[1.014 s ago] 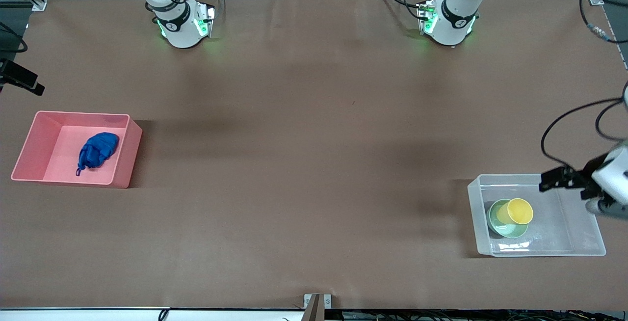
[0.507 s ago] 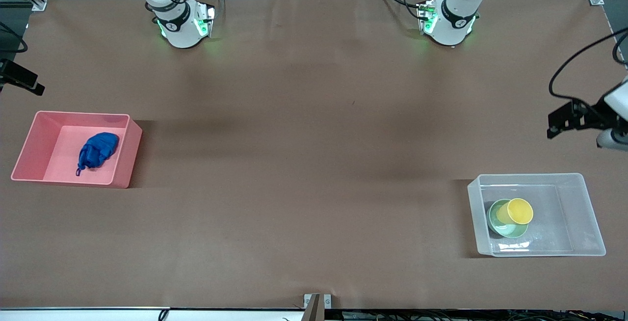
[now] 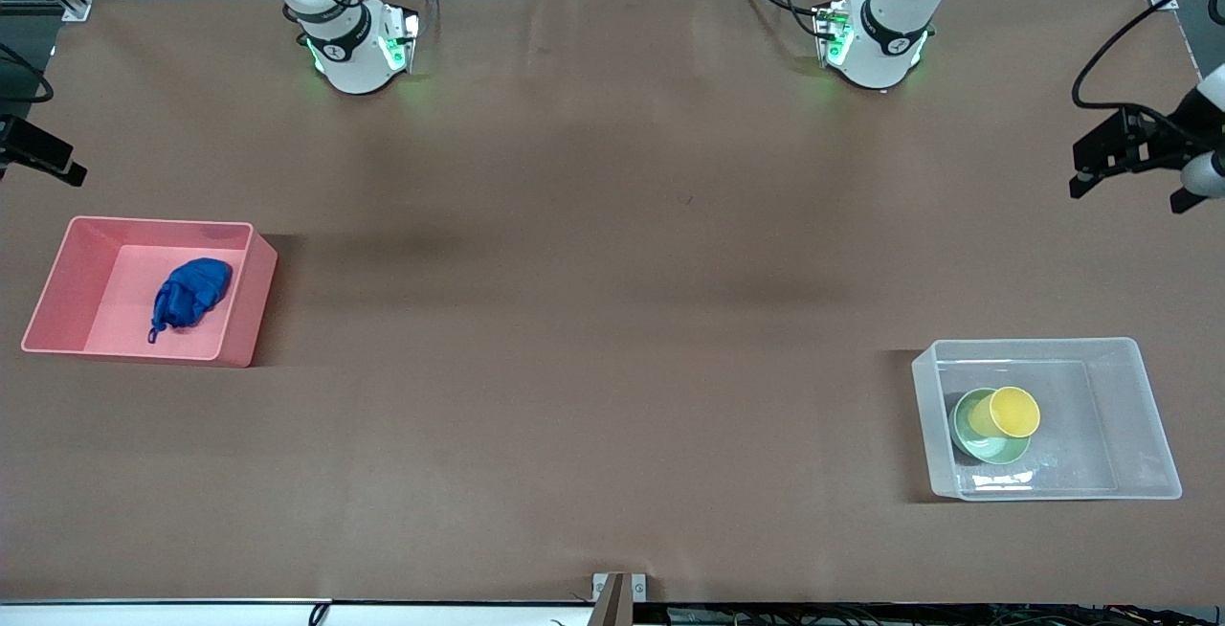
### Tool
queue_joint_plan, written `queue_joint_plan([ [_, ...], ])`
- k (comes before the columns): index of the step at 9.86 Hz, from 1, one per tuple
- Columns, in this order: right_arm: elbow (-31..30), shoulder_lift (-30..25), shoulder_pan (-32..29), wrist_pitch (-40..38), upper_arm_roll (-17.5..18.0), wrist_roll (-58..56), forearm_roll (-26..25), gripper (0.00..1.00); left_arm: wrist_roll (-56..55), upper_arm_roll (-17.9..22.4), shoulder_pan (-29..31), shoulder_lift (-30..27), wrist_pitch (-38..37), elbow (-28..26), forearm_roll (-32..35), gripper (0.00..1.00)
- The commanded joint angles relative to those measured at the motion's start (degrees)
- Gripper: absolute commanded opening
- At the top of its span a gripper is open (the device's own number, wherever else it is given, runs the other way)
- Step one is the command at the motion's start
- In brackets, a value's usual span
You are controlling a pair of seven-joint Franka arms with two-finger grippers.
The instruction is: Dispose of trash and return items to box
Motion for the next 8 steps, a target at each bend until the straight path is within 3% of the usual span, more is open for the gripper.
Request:
queue_joint_plan([
  [1, -1.11, -1.14, -0.02, 0.04, 0.03, -0.27, -0.27, 1.00, -2.33, 1.24, -1.03, -3.57, 0.41, -6.71, -0.78, 1.00],
  [8, -1.11, -1.14, -0.02, 0.04, 0.03, -0.27, -0.27, 1.00, -5.41, 1.24, -0.59, -2.52, 0.59, -6.71, -0.60, 1.00],
])
